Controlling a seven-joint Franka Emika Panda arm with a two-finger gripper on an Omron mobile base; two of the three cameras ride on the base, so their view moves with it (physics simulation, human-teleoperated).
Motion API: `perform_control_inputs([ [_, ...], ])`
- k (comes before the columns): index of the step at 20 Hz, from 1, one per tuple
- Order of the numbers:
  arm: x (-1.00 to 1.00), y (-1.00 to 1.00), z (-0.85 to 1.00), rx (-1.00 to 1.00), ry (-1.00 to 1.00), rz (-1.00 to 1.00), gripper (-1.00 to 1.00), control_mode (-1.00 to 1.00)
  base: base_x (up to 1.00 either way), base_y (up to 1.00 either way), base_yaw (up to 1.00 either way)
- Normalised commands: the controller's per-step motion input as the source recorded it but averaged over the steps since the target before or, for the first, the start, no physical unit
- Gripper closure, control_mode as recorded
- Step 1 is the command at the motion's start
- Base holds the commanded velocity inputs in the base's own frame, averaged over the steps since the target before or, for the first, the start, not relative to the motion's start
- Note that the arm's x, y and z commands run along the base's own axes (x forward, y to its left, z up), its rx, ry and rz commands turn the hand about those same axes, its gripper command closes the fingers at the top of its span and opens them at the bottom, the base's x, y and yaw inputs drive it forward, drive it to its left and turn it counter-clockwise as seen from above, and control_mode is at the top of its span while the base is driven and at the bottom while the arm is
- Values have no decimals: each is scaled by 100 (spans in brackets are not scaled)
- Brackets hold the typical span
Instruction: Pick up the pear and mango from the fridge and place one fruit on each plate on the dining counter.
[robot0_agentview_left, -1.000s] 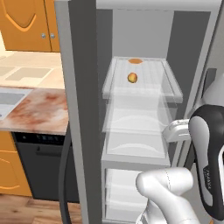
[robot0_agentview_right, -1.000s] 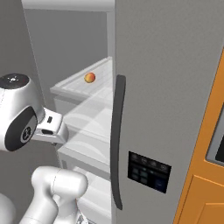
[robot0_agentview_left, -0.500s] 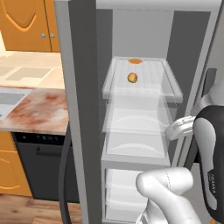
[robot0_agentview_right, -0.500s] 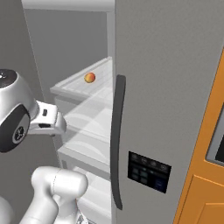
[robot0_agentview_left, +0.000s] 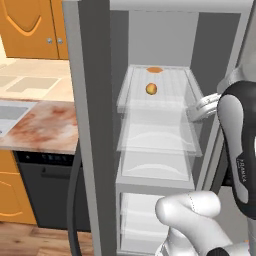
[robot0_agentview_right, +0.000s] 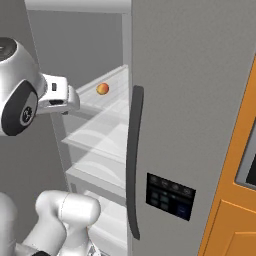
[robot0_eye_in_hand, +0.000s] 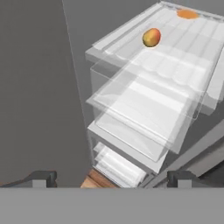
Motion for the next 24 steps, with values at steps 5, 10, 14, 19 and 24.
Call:
perform_control_inputs([
  [5,100,0,-3,2,0,-2,-100,-100,0,0,0],
  [10,100,0,-37,0,10,-16,-100,-100,0,0,0],
  [14,74,0,-7,0,6,-15,-100,-100,0,0,0],
  [19,54,0,-16,0,2,-11,-100,-100,0,0,0],
  [24,19,0,-9,0,4,0,-100,-100,0,0,0],
])
